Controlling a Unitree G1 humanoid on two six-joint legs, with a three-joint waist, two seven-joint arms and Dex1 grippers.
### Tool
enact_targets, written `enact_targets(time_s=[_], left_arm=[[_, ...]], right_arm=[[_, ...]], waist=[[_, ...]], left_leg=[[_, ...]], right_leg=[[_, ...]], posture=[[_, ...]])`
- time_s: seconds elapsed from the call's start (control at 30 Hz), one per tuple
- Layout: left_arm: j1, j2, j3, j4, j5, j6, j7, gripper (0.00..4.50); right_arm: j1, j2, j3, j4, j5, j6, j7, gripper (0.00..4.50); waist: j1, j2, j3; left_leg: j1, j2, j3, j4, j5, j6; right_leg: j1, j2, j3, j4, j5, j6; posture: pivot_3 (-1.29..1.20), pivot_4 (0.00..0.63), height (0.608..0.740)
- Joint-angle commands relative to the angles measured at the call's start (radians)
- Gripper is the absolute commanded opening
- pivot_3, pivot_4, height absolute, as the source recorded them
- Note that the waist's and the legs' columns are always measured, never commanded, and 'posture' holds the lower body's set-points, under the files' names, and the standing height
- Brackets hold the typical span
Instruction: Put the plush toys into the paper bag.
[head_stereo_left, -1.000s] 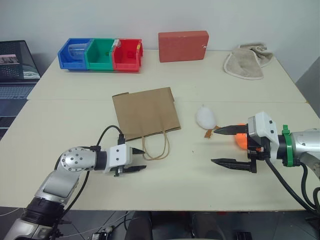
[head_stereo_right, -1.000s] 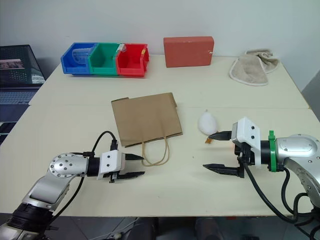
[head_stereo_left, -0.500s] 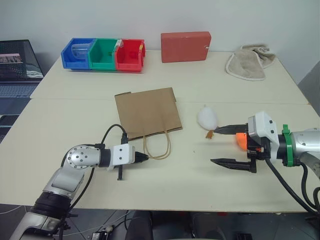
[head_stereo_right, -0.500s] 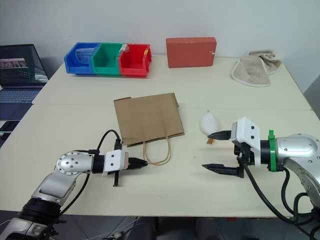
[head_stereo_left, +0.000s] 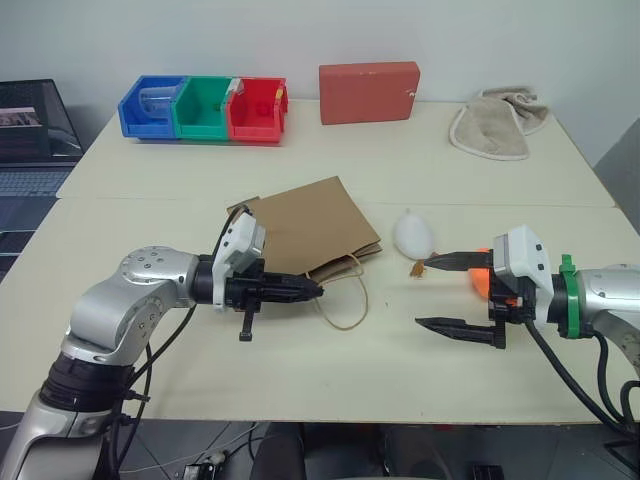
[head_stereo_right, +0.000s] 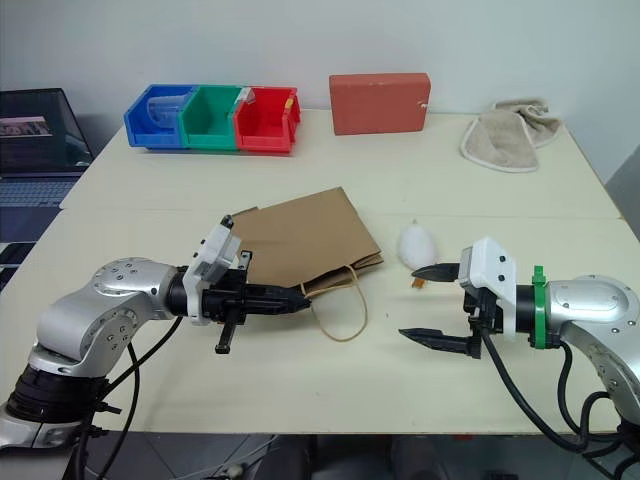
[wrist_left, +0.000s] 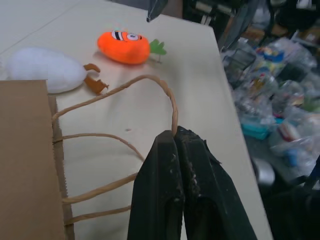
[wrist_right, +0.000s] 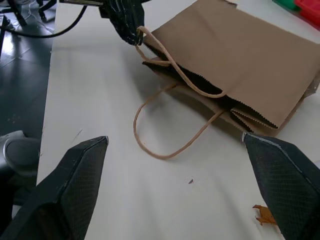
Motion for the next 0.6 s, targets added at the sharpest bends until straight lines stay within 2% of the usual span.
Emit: enact_targets(time_s=[0.03,0.07,0.23,0.3,0.4,0.6], left_arm=[[-0.074,-0.03,0.075,-0.035,-0.133,0.115,0.065,0.0],[-0.086,-0.037,0.08,-0.037,-0.152,0.137,0.08,0.0],[-0.124,-0.063,0.095,-0.034,-0.19,0.188,0.129,0.0],[-0.138,-0.08,0.1,-0.045,-0.207,0.196,0.15,0.0],[-0.13,-0.085,0.095,-0.062,-0.2,0.198,0.163,0.0],[-0.132,-0.113,0.106,-0.062,-0.217,0.207,0.203,0.0]], right_arm=[[-0.02,0.05,0.042,-0.033,-0.012,0.007,-0.072,3.84],[-0.027,0.066,0.063,-0.03,-0.02,0.014,-0.089,3.63],[-0.056,0.128,0.133,-0.005,-0.058,0.017,-0.139,1.83],[-0.08,0.213,0.208,0.066,-0.143,-0.035,-0.203,1.14],[-0.125,0.328,0.252,0.135,-0.206,-0.061,-0.281,0.12],[-0.182,0.458,0.329,0.243,-0.297,-0.098,-0.336,0.05]], waist=[[0.0,-0.001,0.0],[0.0,-0.001,0.0],[-0.001,0.0,0.0],[-0.001,-0.002,-0.001],[-0.003,-0.002,-0.001],[-0.001,-0.002,-0.001]], left_leg=[[0.0,0.0,-0.001,0.0,0.0,0.0],[0.0,0.0,-0.001,0.0,0.0,0.0],[0.0,0.0,0.0,0.0,0.0,0.0],[0.0,0.0,-0.001,0.0,0.0,0.0],[0.0,0.0,-0.001,0.0,0.0,0.0],[0.0,0.0,-0.001,0.0,0.0,0.0]], right_leg=[[0.0,0.0,0.0,0.0,0.0,0.0],[0.0,0.0,0.0,0.0,0.0,0.0],[0.0,0.0,0.0,0.0,0.0,0.0],[0.0,0.0,0.0,0.0,0.0,0.0],[0.0,0.001,0.0,0.0,0.0,0.0],[-0.001,0.0,-0.001,0.0,0.0,0.0]], posture=[[0.0,0.15,0.74],[0.0,0.15,0.74],[0.0,0.15,0.74],[0.0,0.15,0.74],[0.0,0.15,0.74],[0.0,0.15,0.74]])
